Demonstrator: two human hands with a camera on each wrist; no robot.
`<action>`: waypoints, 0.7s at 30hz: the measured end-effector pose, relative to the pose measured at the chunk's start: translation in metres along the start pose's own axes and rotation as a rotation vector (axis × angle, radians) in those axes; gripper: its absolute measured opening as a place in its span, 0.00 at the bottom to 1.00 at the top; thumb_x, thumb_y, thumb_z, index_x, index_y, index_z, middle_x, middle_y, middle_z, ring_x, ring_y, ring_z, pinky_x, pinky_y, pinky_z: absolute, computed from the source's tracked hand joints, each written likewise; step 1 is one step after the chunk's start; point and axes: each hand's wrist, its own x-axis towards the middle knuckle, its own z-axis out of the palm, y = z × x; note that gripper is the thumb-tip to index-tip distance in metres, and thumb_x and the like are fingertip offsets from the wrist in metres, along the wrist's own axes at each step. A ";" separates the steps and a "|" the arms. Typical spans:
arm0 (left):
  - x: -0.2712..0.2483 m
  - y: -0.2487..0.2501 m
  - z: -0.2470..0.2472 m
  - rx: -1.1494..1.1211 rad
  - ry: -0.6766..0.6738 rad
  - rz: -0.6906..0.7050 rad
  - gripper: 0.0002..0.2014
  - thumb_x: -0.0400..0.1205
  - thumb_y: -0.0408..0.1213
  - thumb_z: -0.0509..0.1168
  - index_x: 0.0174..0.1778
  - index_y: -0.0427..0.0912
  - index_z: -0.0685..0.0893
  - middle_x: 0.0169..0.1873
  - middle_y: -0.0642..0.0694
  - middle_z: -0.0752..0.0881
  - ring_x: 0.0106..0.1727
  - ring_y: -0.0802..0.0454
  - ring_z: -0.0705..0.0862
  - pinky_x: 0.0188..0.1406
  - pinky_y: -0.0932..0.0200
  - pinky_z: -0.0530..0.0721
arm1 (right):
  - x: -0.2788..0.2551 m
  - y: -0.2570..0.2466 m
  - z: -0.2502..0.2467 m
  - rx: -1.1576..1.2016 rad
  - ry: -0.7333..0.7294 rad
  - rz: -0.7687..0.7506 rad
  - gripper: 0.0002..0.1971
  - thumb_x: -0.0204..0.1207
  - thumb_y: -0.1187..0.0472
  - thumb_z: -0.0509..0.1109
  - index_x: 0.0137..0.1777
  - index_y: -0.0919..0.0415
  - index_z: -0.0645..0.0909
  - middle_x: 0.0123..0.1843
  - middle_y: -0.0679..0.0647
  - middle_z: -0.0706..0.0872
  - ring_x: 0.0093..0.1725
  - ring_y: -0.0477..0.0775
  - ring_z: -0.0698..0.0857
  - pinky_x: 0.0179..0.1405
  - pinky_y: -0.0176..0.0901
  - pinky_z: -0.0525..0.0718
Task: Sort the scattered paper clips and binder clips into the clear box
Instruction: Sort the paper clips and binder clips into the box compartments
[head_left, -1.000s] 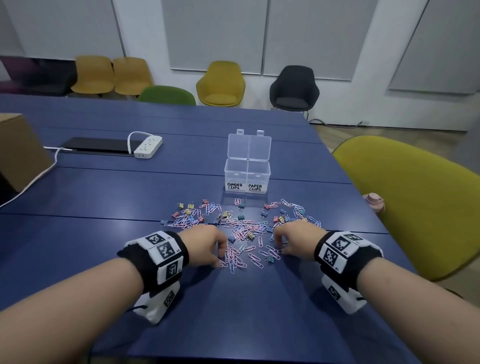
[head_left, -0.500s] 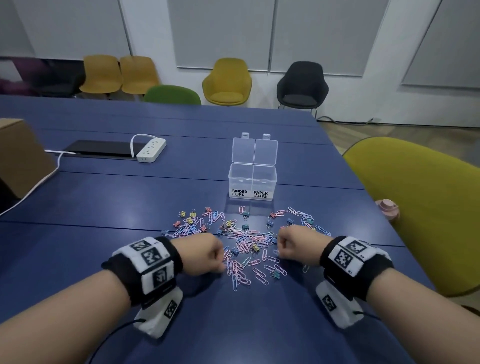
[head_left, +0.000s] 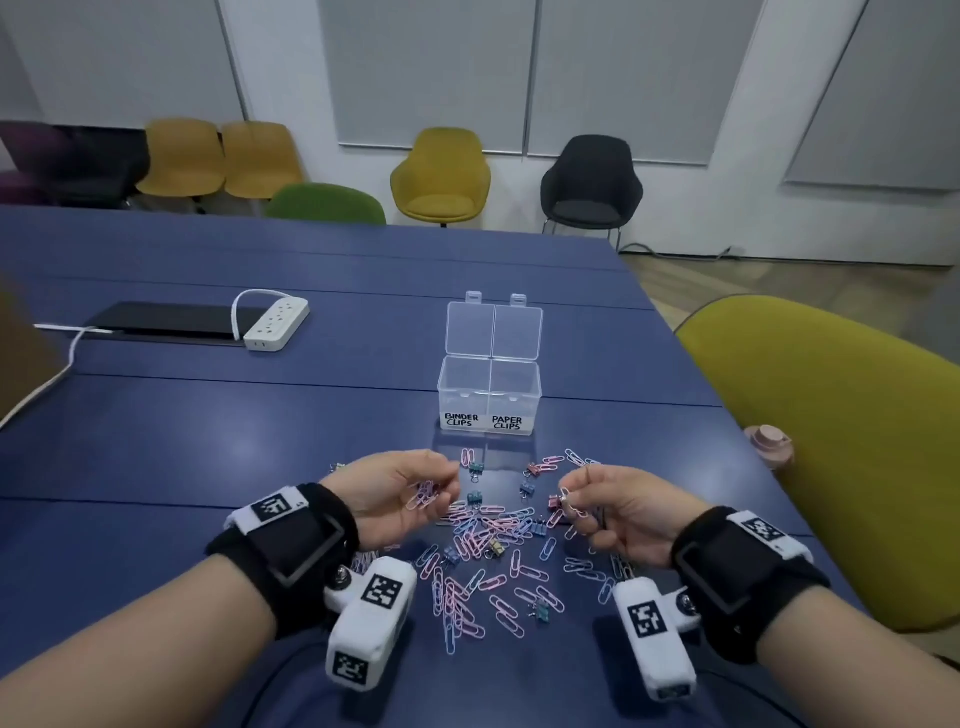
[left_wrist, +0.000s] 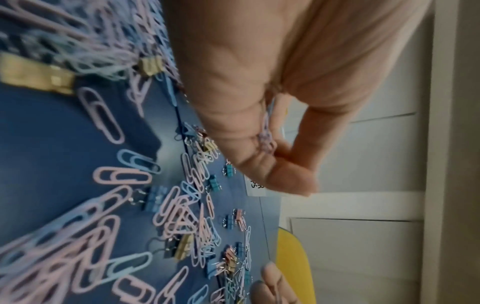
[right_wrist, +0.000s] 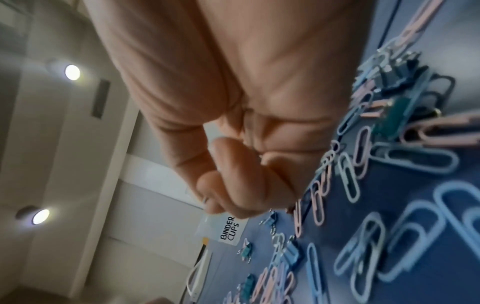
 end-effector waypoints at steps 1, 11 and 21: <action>0.006 0.003 0.001 0.039 0.021 -0.037 0.07 0.78 0.24 0.65 0.34 0.35 0.80 0.28 0.42 0.82 0.27 0.54 0.81 0.20 0.69 0.82 | 0.002 -0.004 -0.002 -0.032 -0.010 0.029 0.09 0.76 0.77 0.60 0.44 0.63 0.77 0.31 0.57 0.79 0.22 0.47 0.75 0.13 0.32 0.65; 0.064 0.077 0.066 0.991 0.120 -0.027 0.21 0.86 0.45 0.56 0.27 0.44 0.71 0.18 0.50 0.69 0.11 0.59 0.62 0.13 0.76 0.55 | 0.030 -0.070 -0.004 -0.542 0.004 0.142 0.13 0.83 0.69 0.56 0.35 0.62 0.73 0.24 0.52 0.67 0.18 0.45 0.62 0.17 0.28 0.59; 0.130 0.094 0.085 0.279 0.253 0.348 0.28 0.88 0.53 0.46 0.41 0.33 0.81 0.44 0.38 0.84 0.43 0.47 0.84 0.39 0.56 0.73 | 0.089 -0.136 0.032 -0.443 0.405 -0.470 0.15 0.81 0.73 0.52 0.36 0.60 0.72 0.24 0.53 0.75 0.21 0.51 0.73 0.23 0.35 0.74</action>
